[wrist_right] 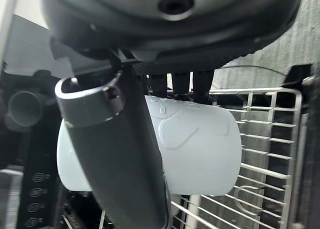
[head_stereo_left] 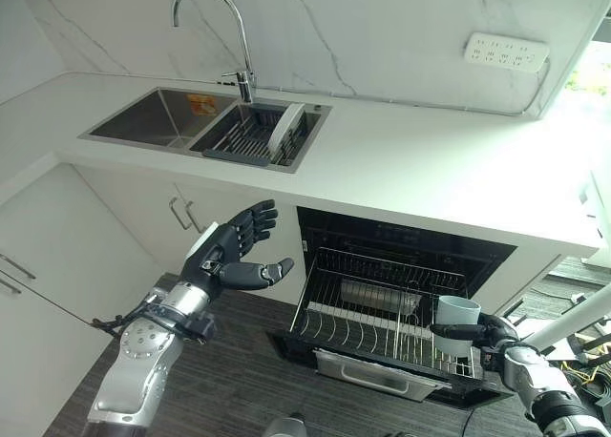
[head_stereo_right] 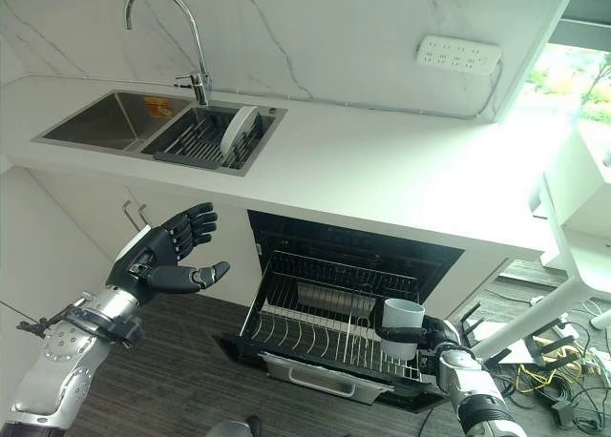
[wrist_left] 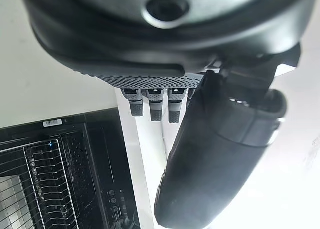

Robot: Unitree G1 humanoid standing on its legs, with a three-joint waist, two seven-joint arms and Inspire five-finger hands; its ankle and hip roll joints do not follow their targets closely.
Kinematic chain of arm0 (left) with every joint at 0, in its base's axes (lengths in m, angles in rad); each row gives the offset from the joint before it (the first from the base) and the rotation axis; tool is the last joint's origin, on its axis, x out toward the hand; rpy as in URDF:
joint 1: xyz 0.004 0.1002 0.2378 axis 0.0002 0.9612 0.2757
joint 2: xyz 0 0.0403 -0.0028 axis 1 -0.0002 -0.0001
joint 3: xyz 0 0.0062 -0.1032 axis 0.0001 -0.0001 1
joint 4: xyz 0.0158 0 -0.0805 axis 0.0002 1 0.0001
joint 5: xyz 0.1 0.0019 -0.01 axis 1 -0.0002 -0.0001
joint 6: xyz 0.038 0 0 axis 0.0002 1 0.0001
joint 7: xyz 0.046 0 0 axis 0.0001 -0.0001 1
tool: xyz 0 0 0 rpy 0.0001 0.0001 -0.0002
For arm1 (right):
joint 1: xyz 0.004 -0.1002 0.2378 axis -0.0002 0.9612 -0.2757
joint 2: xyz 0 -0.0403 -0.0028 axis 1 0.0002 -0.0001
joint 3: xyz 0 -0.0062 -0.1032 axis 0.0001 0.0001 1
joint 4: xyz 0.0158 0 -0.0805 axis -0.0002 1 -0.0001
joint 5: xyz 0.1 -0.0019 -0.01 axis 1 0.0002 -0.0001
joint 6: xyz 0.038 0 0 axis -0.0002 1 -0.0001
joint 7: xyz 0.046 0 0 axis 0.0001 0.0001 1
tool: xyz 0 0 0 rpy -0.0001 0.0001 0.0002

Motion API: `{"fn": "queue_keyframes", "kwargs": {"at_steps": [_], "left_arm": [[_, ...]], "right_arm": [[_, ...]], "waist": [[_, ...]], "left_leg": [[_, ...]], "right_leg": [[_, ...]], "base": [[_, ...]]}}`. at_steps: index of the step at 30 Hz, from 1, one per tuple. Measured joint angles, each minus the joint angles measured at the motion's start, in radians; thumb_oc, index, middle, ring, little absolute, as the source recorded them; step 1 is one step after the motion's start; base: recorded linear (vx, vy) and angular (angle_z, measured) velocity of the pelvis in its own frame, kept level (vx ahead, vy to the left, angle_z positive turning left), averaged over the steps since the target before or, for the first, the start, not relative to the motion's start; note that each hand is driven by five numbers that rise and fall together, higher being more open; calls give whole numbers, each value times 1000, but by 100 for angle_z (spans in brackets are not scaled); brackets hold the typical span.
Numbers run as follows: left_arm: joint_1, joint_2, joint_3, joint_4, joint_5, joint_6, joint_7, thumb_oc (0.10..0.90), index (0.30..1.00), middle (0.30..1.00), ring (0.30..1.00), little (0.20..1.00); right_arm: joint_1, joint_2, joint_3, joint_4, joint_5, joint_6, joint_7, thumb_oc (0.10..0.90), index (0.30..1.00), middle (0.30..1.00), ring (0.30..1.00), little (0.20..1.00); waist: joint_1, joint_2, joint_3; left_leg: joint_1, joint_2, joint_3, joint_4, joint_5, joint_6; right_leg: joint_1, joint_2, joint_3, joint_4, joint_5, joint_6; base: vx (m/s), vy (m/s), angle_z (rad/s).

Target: Place the dishes in the dishwasher.

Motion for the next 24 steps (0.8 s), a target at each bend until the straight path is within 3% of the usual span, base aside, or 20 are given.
{"fn": "queue_keyframes", "kwargs": {"at_steps": [6,24], "left_arm": [[1,4,1,-1,-30,-1,1,800,900,900,900,900],[1,4,1,-1,-31,-1,1,800,900,900,900,900]], "right_arm": [[0,10,0,0,2,-43,-48,800,900,900,900,900],[0,3,-1,0,-2,-43,-83,800,900,900,900,900]], "waist": [[2,6,-3],[-1,6,-3]], "left_leg": [[2,-1,-3,-8,3,-4],[15,-1,2,-14,4,-4]], "right_leg": [[-1,-2,-6,4,-8,0],[1,-1,0,2,-8,0]], "base": [[0,-3,2],[-1,0,-1]]}}
